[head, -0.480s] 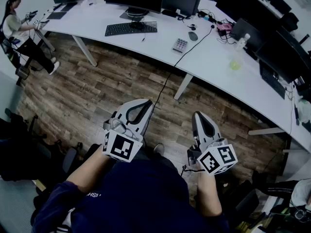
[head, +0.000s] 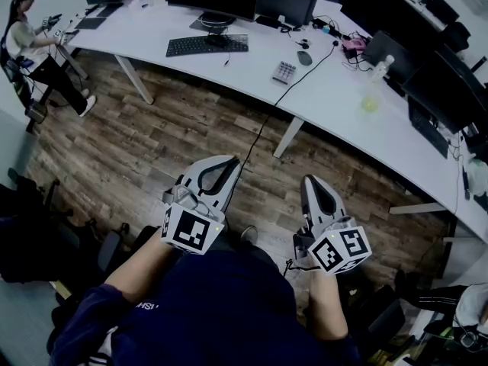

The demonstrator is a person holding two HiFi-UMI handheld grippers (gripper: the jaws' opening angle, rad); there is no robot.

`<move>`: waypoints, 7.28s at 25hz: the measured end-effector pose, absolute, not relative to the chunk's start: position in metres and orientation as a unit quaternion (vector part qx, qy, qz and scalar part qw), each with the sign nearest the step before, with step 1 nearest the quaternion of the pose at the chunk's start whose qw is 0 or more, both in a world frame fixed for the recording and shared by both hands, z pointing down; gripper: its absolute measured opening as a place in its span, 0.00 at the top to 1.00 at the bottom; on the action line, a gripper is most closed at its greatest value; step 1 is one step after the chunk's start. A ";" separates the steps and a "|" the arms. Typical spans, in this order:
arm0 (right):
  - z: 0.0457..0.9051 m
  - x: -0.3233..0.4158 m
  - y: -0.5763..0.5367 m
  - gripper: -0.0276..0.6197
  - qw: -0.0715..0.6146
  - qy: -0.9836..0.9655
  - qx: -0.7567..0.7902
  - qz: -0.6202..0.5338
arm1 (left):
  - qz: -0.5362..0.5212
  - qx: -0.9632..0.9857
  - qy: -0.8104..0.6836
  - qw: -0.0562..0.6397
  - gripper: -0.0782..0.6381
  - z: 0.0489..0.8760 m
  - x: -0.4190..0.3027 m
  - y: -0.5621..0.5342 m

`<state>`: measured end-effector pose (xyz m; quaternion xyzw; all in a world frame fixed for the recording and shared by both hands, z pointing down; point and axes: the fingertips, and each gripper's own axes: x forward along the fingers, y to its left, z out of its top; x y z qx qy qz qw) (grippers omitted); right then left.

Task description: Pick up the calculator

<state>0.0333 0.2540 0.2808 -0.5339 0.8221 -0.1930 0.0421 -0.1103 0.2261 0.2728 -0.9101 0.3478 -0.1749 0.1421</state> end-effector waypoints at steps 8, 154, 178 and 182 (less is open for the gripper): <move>0.280 0.033 0.248 0.95 0.041 0.822 -0.536 -0.188 | -0.166 -0.912 0.355 0.121 0.83 0.276 -0.114 0.219; 0.334 0.080 -0.051 0.95 0.013 0.801 -0.549 -0.238 | -0.189 -0.920 0.342 0.041 0.37 0.330 -0.063 -0.087; 0.339 0.071 -0.142 0.95 0.007 0.772 -0.590 -0.238 | -0.193 -0.938 0.286 0.035 0.37 0.347 -0.064 -0.180; 0.345 0.078 -0.143 0.95 0.006 0.769 -0.593 -0.239 | -0.200 -0.939 0.279 0.037 0.37 0.354 -0.056 -0.181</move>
